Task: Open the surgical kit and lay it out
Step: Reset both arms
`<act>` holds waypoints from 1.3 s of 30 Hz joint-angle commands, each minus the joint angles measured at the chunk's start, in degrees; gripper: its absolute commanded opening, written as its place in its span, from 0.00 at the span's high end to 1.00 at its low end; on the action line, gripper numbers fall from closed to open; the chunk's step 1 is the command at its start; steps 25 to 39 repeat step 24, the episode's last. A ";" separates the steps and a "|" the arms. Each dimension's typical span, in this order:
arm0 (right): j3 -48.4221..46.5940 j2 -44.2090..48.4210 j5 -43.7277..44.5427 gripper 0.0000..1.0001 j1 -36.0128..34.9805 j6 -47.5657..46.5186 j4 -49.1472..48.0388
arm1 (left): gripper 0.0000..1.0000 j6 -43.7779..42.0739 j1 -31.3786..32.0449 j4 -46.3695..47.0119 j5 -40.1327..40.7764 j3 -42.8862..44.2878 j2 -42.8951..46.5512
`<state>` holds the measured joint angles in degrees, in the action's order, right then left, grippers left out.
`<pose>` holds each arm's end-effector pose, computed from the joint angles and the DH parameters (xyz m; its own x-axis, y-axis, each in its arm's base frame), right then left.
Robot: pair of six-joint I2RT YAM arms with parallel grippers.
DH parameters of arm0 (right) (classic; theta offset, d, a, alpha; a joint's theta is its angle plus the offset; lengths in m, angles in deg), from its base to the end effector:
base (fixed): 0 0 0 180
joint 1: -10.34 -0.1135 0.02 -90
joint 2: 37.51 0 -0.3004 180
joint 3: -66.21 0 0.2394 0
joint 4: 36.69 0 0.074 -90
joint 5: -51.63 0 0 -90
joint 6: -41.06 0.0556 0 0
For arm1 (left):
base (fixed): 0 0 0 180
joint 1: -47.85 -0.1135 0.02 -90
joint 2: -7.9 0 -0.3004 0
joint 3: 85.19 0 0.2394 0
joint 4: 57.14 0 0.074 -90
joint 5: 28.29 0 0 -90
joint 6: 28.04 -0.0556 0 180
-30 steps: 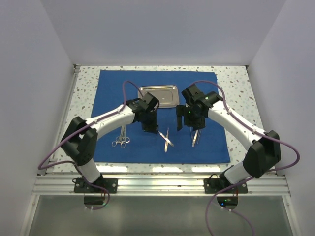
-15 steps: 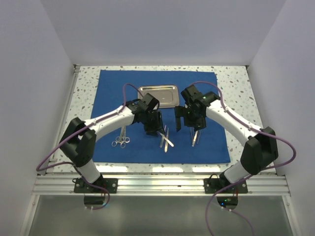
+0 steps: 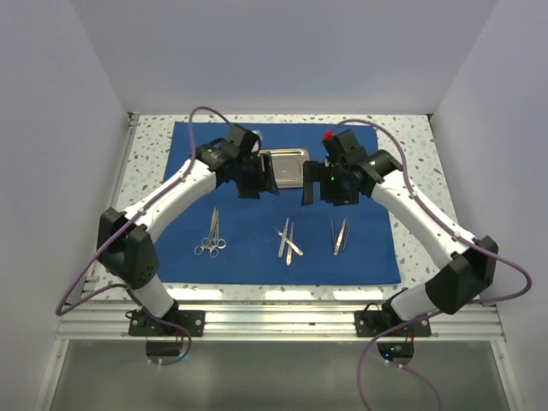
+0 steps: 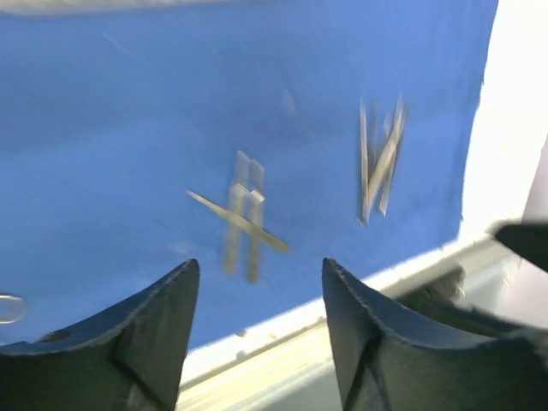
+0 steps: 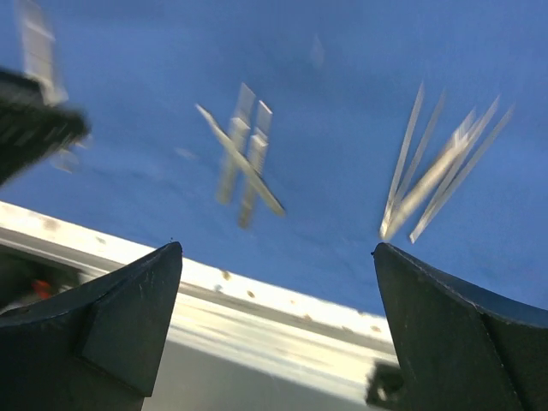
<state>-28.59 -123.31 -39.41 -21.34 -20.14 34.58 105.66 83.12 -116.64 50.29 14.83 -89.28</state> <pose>0.2503 0.1557 0.3358 -0.9165 0.0004 -0.4000 -0.1036 0.9657 0.2382 0.2935 -0.2211 0.3161 -0.9455 -0.1607 -0.2831 0.0022 0.8664 -0.4993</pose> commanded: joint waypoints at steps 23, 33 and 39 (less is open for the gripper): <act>-21.56 15.85 21.14 0.02 0.30 -1.91 -9.31 | 0.09 -21.82 -13.99 11.07 27.24 5.10 16.59; -22.18 15.23 22.64 0.02 0.22 -1.29 -6.16 | 0.09 -21.82 -14.34 11.07 27.33 5.10 16.68; -22.18 15.23 22.64 0.02 0.22 -1.29 -6.16 | 0.09 -21.82 -14.34 11.07 27.33 5.10 16.68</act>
